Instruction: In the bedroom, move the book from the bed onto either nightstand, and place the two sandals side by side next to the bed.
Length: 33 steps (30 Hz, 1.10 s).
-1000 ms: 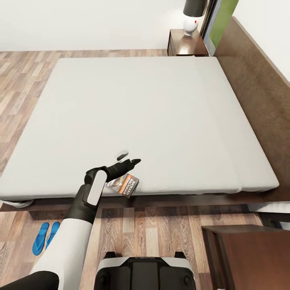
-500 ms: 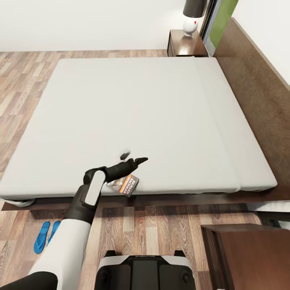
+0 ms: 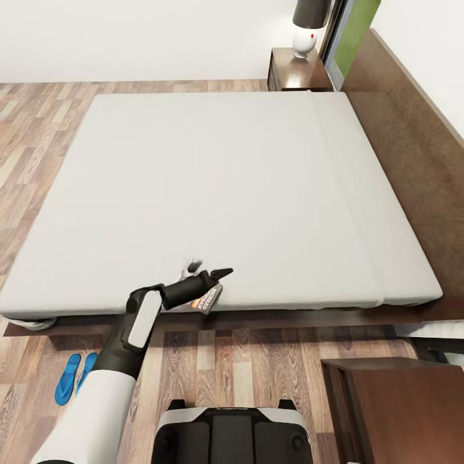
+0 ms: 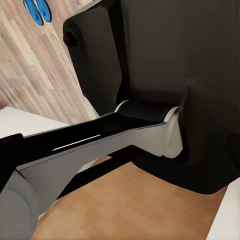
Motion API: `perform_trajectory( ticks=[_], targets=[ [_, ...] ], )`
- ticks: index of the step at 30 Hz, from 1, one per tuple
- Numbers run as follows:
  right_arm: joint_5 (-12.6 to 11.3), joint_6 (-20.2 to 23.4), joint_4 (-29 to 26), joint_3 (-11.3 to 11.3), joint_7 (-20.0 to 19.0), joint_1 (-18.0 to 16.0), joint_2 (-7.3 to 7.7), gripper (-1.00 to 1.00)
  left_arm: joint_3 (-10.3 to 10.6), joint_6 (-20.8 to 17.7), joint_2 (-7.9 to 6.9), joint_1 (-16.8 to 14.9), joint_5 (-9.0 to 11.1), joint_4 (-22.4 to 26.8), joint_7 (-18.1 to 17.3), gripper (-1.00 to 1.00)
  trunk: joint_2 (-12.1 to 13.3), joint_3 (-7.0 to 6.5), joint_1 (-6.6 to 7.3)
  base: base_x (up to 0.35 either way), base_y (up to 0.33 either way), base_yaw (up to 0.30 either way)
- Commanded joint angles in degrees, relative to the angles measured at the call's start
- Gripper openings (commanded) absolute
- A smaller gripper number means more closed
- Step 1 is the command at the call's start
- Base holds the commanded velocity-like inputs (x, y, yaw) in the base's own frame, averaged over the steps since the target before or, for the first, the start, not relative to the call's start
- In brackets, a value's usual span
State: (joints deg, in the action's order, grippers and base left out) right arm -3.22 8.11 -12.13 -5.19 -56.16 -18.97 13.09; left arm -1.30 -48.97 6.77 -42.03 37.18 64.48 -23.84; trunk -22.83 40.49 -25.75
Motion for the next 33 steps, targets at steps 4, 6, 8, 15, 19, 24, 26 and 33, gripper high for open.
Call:
perform_trajectory(
  ticks=[4,6,8,15,19,24,26,33],
  targets=[
    [-0.3,0.6,0.0,-0.2,-0.2,0.0,0.0,1.0,0.2,-0.2,-1.75,5.4,-0.2,0.3,-4.2,1.0,-0.1,0.06,-0.03,0.0,0.0,0.0],
    [-0.3,0.6,0.0,-0.2,-0.2,0.0,0.0,1.0,1.0,-0.1,-2.91,6.8,-0.3,0.4,-5.4,1.0,-0.1,0.06,-0.03,0.0,0.0,0.0],
    [-0.3,0.6,0.0,-0.2,-0.2,0.0,0.0,1.0,2.9,0.2,-5.66,9.3,-0.3,0.4,-6.7,1.0,-0.1,0.06,-0.03,0.0,0.0,0.0],
    [-0.3,0.6,0.0,-0.2,-0.2,0.0,0.0,1.0,4.1,6.7,-14.63,16.9,-0.4,-0.2,-16.9,1.0,-0.1,0.06,-0.03,0.0,0.0,0.0],
    [-0.3,0.6,0.0,-0.2,-0.2,0.0,0.0,1.0,4.2,12.4,-17.95,21.3,-0.5,-3.8,-21.0,1.0,-0.1,0.06,-0.03,0.0,0.0,0.0],
    [-0.3,0.6,0.0,-0.3,-0.2,0.0,0.0,1.0,4.2,23.2,-19.32,22.9,-0.5,-13.6,-21.9,1.0,-0.1,0.06,-0.03,0.0,0.0,0.0],
    [-0.3,0.6,0.0,-0.3,-0.1,0.0,0.0,1.0,4.2,29.7,-19.43,23.1,-0.4,-19.0,-22.0,1.0,-0.1,0.06,-0.03,0.0,0.0,0.0],
    [-0.3,0.6,-0.2,-0.5,-0.1,0.0,0.0,1.0,4.2,34.7,-19.33,23.2,-0.5,-26.7,-21.7,1.0,-0.1,0.06,-0.03,0.0,0.0,0.0]
  ],
)
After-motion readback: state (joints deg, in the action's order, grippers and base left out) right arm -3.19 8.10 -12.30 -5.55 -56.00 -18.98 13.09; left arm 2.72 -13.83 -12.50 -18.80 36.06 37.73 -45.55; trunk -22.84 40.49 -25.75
